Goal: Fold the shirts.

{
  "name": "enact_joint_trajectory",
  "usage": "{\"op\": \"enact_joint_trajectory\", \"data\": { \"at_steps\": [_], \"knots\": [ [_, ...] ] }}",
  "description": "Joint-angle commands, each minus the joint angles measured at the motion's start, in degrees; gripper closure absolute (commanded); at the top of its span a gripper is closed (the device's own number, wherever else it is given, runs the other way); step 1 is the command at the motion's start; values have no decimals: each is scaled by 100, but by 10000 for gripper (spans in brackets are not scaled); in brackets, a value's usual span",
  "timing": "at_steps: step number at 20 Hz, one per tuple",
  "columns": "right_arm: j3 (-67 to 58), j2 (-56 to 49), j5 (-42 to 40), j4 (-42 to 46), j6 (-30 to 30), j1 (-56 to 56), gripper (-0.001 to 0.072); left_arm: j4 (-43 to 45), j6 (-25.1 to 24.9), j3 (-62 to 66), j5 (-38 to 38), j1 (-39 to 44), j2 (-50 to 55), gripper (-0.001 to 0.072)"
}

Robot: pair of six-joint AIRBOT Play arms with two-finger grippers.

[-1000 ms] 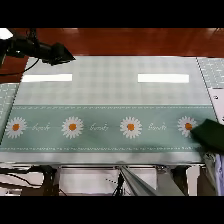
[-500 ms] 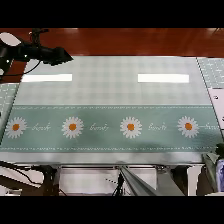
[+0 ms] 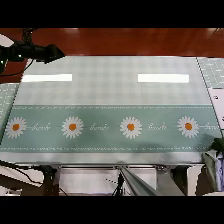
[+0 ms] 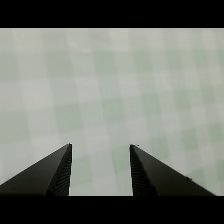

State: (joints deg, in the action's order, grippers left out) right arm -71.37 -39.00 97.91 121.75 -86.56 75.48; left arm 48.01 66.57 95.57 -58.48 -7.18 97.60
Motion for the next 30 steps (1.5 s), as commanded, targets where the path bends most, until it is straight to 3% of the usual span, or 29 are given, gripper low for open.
{"op": "enact_joint_trajectory", "data": {
  "at_steps": [1,3,4,5,7,9,11,14,15,17,18,19,21,25,30],
  "knots": [
    [-4,7,-286,57,22,2,172,0,-9,0,39,-35,0,280],
    [-4,4,-848,-813,94,-2,175,0,-11,2,-11,-35,-26,273],
    [-4,-11,-1209,-1725,472,-2,177,-2,-11,2,-87,-35,-50,245],
    [-7,-24,-1609,-2647,892,-2,177,0,-11,13,-181,-35,-92,166],
    [-7,-142,-2330,-4256,1045,-297,192,0,-90,13,-310,-22,-258,165],
    [-7,-389,-2389,-4955,1106,-1182,192,186,-240,13,-376,72,-527,167],
    [-4,-688,-2225,-4719,1102,-2592,192,1086,-15,13,-374,365,-898,168],
    [-4,-1244,-2282,-3814,935,-4962,192,3320,1241,11,-734,1161,-1364,168],
    [-4,-1471,-2337,-3526,793,-5687,192,3788,1606,11,-1088,1480,-1403,168],
    [-4,-1917,-2457,-3027,494,-6806,167,3947,1759,-46,-1799,2092,-1322,162],
    [-4,-2151,-2487,-2809,472,-7265,112,3950,1753,-131,-1991,2387,-1270,95],
    [-4,-2376,-2452,-2590,472,-7624,112,4000,1757,-260,-2074,2671,-1226,-13],
    [-4,-2732,-2260,-2382,470,-8041,112,4356,1912,-501,-2131,3086,-1198,-13],
    [-4,-2975,-2072,-2680,468,-8207,113,4647,2728,-557,-1996,3250,-1241,-13],
    [-4,-2970,-2100,-2671,472,-8209,113,4645,2719,-557,-2020,3250,-1209,-13]
  ]
}}
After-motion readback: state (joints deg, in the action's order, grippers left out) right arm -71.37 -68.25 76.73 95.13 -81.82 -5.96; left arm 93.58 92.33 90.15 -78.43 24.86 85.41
